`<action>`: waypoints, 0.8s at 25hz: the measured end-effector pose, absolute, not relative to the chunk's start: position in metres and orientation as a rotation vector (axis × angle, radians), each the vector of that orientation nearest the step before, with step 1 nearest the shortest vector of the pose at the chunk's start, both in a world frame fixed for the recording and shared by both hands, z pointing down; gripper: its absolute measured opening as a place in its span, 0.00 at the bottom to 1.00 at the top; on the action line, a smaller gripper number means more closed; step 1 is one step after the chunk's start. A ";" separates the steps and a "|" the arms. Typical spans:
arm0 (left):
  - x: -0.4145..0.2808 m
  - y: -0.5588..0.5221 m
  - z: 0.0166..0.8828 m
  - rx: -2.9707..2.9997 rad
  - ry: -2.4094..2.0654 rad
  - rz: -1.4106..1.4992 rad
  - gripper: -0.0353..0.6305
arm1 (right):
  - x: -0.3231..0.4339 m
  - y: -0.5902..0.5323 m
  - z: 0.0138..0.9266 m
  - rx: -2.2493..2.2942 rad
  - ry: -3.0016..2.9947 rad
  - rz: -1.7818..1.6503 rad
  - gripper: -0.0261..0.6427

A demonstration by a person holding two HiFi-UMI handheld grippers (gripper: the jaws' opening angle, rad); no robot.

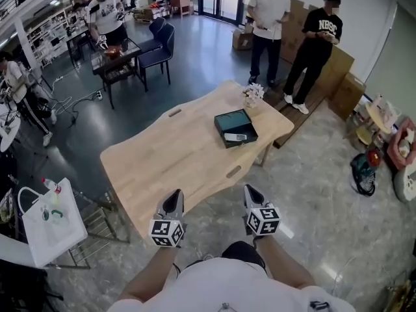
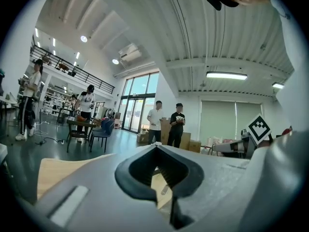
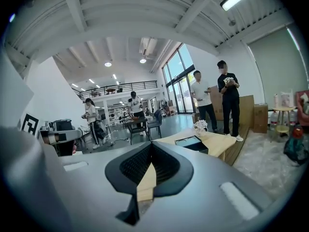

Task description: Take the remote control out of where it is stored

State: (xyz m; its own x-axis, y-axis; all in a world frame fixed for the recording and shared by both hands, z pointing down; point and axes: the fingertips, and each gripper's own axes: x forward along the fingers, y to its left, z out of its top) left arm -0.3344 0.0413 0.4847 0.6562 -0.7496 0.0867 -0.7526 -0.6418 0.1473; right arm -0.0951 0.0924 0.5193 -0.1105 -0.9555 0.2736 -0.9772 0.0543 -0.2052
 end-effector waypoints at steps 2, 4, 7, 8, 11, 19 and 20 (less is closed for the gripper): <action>-0.326 0.029 0.488 2.711 -1.211 0.027 0.06 | -0.088 0.085 0.525 2.065 -2.209 0.538 0.08; -0.317 0.015 0.492 2.716 -1.189 0.028 0.05 | -0.079 0.076 0.528 2.077 -2.194 0.541 0.08; -0.301 -0.007 0.497 2.722 -1.164 0.023 0.05 | -0.065 0.059 0.532 2.090 -2.188 0.534 0.08; -0.294 -0.015 0.498 2.729 -1.157 0.020 0.05 | -0.060 0.051 0.534 2.093 -2.188 0.533 0.08; -0.274 -0.041 0.500 2.740 -1.155 0.018 0.05 | -0.042 0.025 0.539 2.095 -2.194 0.540 0.08; -0.204 -0.126 0.499 2.748 -1.170 0.027 0.05 | 0.025 -0.071 0.541 2.058 -2.240 0.564 0.08; -0.195 -0.139 0.500 2.746 -1.178 0.020 0.05 | 0.034 -0.084 0.542 2.048 -2.247 0.567 0.08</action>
State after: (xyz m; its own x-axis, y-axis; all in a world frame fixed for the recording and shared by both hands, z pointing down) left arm -0.1953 -0.1390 0.5001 0.6909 -0.7193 0.0727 -0.7214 -0.6792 0.1353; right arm 0.0343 -0.0842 0.5422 -0.1219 -0.9528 0.2781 -0.9707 0.0560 -0.2336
